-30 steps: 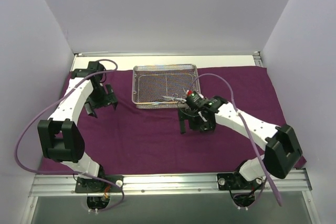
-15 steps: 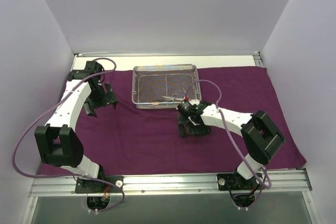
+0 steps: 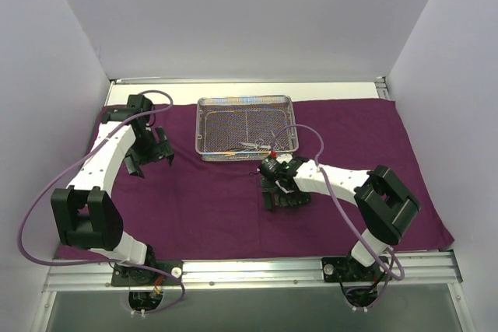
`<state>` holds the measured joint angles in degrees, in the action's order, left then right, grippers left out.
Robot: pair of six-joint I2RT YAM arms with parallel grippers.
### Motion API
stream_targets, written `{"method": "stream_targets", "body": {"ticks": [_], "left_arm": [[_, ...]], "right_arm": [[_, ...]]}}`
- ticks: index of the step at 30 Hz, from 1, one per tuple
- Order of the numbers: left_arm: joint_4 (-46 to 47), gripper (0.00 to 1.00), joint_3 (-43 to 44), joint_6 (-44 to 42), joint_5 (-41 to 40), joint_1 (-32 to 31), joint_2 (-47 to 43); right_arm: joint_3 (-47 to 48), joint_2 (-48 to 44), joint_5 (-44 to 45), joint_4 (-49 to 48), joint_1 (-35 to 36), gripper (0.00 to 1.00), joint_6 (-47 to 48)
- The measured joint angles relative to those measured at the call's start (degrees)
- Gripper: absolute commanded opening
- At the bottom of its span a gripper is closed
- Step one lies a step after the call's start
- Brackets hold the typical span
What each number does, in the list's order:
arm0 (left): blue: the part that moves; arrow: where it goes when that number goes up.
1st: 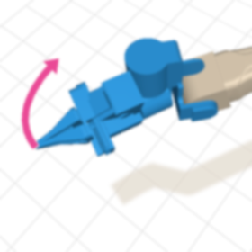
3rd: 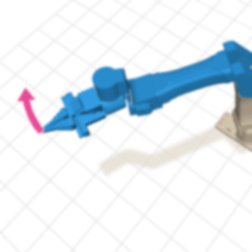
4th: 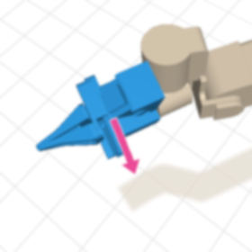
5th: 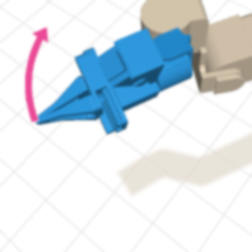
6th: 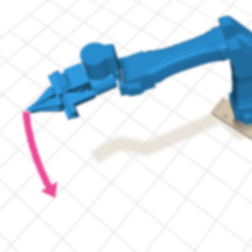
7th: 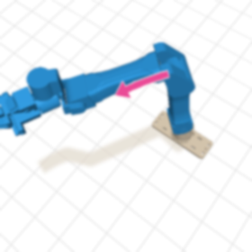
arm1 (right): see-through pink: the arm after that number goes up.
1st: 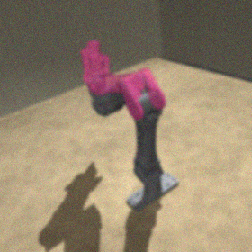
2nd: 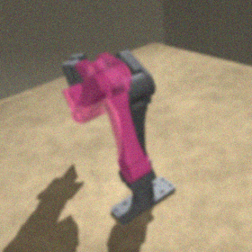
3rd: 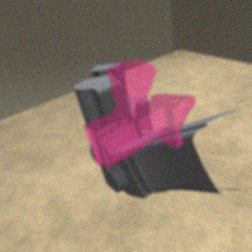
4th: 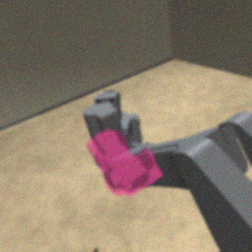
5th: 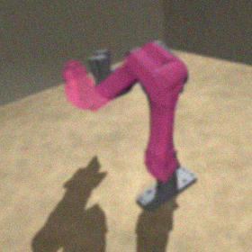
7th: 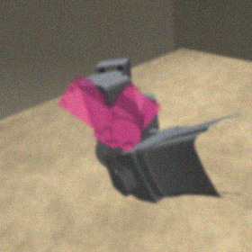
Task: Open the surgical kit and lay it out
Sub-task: Smooth out the surgical kit at the center of the board.
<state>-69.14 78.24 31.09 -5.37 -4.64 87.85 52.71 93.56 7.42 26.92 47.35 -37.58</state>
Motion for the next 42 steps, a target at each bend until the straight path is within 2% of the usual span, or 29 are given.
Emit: {"method": "stream_targets", "body": {"ticks": [6,10,14,21,26,34,42], "left_arm": [[0.7,0.95,0.0,-0.2,0.0,0.0,-0.2],[0.8,0.96,1.6,-1.8,0.6,0.0,0.4],[0.7,0.94,8.6,-3.5,1.0,0.0,4.4],[2.5,0.95,20.7,-5.1,0.4,-0.1,15.3],[5.0,0.95,26.2,-6.8,-1.3,-1.4,24.2],[6.5,0.94,37.7,-9.1,-4.6,-5.3,39.2],[5.4,0.95,43.1,-8.8,-9.4,-5.0,41.5]], "right_arm": [[1.7,0.1,0.0,2.9,-0.3,0.95,0.2],[10.9,0.3,0.2,7.3,-3.2,0.96,1.9],[24.6,2.6,1.0,8.1,-11.3,0.96,5.0],[40.7,11.5,1.4,8.9,-30.2,1.00,13.2],[50.8,23.1,2.3,9.2,-34.5,1.00,18.6],[53.9,33.3,2.4,7.8,-36.3,1.00,21.3],[59.8,41.4,-0.6,4.2,-42.1,1.00,23.4]]}}
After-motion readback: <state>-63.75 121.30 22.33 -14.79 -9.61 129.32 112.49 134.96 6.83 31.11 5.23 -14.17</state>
